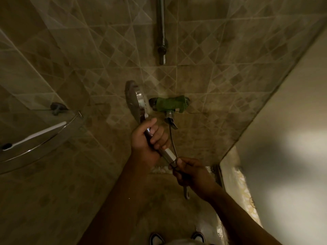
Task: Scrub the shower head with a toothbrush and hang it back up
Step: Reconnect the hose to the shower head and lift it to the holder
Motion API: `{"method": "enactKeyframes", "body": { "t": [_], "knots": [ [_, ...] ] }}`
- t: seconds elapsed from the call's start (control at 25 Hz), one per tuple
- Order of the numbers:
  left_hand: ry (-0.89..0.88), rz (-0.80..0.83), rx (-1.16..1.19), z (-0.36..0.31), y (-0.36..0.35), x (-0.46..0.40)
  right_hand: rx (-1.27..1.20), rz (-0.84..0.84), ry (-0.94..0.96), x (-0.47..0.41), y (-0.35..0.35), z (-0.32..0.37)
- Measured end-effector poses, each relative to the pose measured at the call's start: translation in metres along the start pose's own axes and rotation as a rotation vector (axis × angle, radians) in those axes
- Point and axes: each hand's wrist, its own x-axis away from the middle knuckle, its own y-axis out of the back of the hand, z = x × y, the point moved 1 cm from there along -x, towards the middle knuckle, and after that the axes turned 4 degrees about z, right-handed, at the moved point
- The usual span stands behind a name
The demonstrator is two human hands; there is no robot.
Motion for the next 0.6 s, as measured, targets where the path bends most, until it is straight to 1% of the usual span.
{"method": "enactKeyframes", "body": {
  "t": [0.08, 0.2, 0.24, 0.28, 0.36, 0.44, 0.52, 0.6],
  "knots": [
    [0.013, -0.029, -0.024, -0.001, -0.004, 0.0, 0.026, 0.005, 0.018, 0.0, 0.001, 0.003],
    [-0.047, -0.233, -0.05, 0.003, -0.015, 0.004, 0.09, -0.069, 0.074, -0.001, 0.003, 0.005],
    [-0.079, -0.319, -0.094, 0.005, -0.018, 0.005, 0.12, -0.108, 0.095, -0.001, 0.004, 0.003],
    [-0.093, -0.402, -0.187, 0.009, -0.022, 0.006, 0.174, -0.155, 0.117, -0.002, 0.005, 0.002],
    [-0.085, -0.516, -0.339, 0.014, -0.029, 0.007, 0.366, -0.256, 0.181, -0.003, 0.004, -0.002],
    [-0.089, -0.565, -0.345, 0.015, -0.034, 0.006, 0.541, -0.328, 0.25, -0.003, 0.003, -0.006],
    [-0.066, -0.607, -0.284, 0.013, -0.034, 0.002, 0.571, -0.372, 0.276, -0.004, 0.004, -0.007],
    [-0.049, -0.621, -0.27, 0.012, -0.029, -0.002, 0.59, -0.371, 0.287, -0.004, 0.003, -0.003]
  ]
}}
